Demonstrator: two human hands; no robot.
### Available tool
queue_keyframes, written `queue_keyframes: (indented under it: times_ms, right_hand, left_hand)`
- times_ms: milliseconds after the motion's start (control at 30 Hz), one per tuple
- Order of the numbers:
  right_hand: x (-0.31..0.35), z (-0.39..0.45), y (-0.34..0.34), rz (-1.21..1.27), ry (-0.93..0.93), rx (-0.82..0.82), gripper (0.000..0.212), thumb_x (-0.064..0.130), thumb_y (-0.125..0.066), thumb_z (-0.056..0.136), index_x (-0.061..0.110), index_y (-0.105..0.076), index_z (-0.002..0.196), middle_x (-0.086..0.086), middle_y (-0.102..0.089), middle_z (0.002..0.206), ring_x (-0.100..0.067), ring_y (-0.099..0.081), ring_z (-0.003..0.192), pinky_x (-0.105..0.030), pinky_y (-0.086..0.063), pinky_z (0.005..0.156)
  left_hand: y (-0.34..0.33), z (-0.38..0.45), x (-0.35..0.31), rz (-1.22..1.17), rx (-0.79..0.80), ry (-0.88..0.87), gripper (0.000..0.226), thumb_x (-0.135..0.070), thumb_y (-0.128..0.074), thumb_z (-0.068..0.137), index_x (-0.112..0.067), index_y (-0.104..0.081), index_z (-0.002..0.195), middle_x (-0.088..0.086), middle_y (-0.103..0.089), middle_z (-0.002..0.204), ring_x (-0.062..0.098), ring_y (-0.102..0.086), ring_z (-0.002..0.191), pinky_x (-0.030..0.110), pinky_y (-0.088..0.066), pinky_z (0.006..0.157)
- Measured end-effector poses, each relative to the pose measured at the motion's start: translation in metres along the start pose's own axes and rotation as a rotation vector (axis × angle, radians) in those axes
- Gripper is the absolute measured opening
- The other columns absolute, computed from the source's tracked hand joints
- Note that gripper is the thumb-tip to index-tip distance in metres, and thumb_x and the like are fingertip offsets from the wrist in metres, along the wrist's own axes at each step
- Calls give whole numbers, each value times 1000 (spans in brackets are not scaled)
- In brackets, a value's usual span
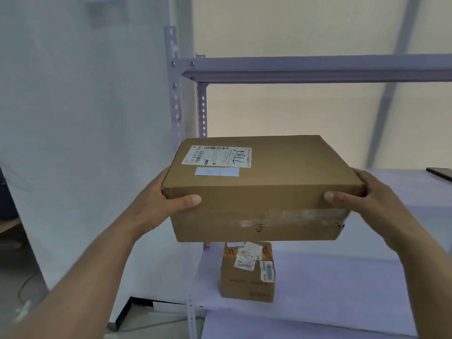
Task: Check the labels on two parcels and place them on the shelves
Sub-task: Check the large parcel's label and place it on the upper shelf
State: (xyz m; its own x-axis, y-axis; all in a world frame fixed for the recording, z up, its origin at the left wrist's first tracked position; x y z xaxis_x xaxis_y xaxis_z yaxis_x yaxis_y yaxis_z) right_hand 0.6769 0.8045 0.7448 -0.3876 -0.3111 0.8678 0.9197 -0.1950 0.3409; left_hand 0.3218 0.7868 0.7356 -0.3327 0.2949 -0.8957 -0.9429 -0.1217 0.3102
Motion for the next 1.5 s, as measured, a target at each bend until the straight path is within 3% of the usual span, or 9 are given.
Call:
queue_keyframes:
  times_ms: [167,400,533,667,833,1000,1133,1300,1500]
  right_hand:
    - [-15,35,4,-5,-48,-51,59,31,-80,66,32,-50,117,14,-60,101,-13,-58,96,-33,-42,80]
    - [-38,83,-3,-11,-89,-79,46,24,-74,74,32,-51,113,11,-63,104,-12,-59,99,-38,-46,87]
    - [-48,104,-11,10,-105,-41,44,24,-73,76,30,-52,114,10,-63,104,-12,-60,97,-33,-47,81]
    - [-58,126,-20,17,-128,-12,48,24,-74,75,25,-52,117,6,-64,107,-16,-61,98,-30,-48,76]
    - [-67,144,-27,21,-134,12,49,18,-74,75,21,-51,118,7,-63,103,-12,-60,95,-23,-45,67]
    - [-90,143,-38,-32,-153,69,49,22,-73,77,20,-51,120,2,-61,108,-24,-58,100,-32,-44,80]
    - [-103,147,-46,-39,-153,108,41,17,-72,78,24,-50,111,10,-61,98,-13,-59,91,-25,-45,71]
    - [-113,169,-51,-39,-174,105,40,15,-73,77,23,-51,109,5,-63,100,-19,-59,93,-27,-46,72]
    - [-123,193,-56,-111,-191,95,47,19,-74,76,16,-53,118,-5,-62,111,-27,-57,104,-36,-44,88]
  left_hand:
    - [-16,62,10,-21,61,-7,75,-33,-81,63,-41,-46,129,-16,-64,117,3,-63,102,23,-53,79]
    - [-31,126,30,-33,103,12,67,-26,-76,70,-39,-46,129,-18,-63,113,2,-61,101,23,-52,81]
    - [-35,148,43,-26,90,50,70,-29,-77,69,-39,-45,131,-19,-63,112,2,-61,99,22,-51,79]
    - [-35,160,54,27,67,117,88,-53,-79,53,-39,-43,132,-11,-63,119,11,-61,106,38,-51,93]
    - [-39,171,65,59,-16,149,71,-37,-72,74,-34,-37,136,-4,-58,123,19,-57,109,37,-46,97]
    - [-48,172,85,161,17,219,92,-44,-76,66,-30,-26,141,-1,-50,132,24,-52,117,44,-44,101]
    - [-54,173,90,219,48,235,108,-48,-73,53,-28,-18,143,3,-44,141,27,-49,122,47,-43,103]
    - [-61,186,95,216,-15,262,87,-30,-73,75,-16,-20,143,10,-41,144,31,-45,128,43,-38,104]
    - [-67,199,99,273,-76,260,82,-35,-67,78,-13,-21,142,13,-39,146,35,-44,128,45,-38,104]
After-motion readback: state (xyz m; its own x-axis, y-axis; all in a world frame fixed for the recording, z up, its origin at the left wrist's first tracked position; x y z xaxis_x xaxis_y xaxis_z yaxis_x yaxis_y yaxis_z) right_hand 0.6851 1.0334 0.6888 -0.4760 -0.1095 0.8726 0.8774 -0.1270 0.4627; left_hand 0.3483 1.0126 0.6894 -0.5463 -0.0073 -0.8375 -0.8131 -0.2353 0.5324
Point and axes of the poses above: each hand's wrist, its own z-axis towards the middle knuckle, its own y-axis out of the back of the hand, x = y × z, the point moved 5 cm from there along z, towards the middle knuckle
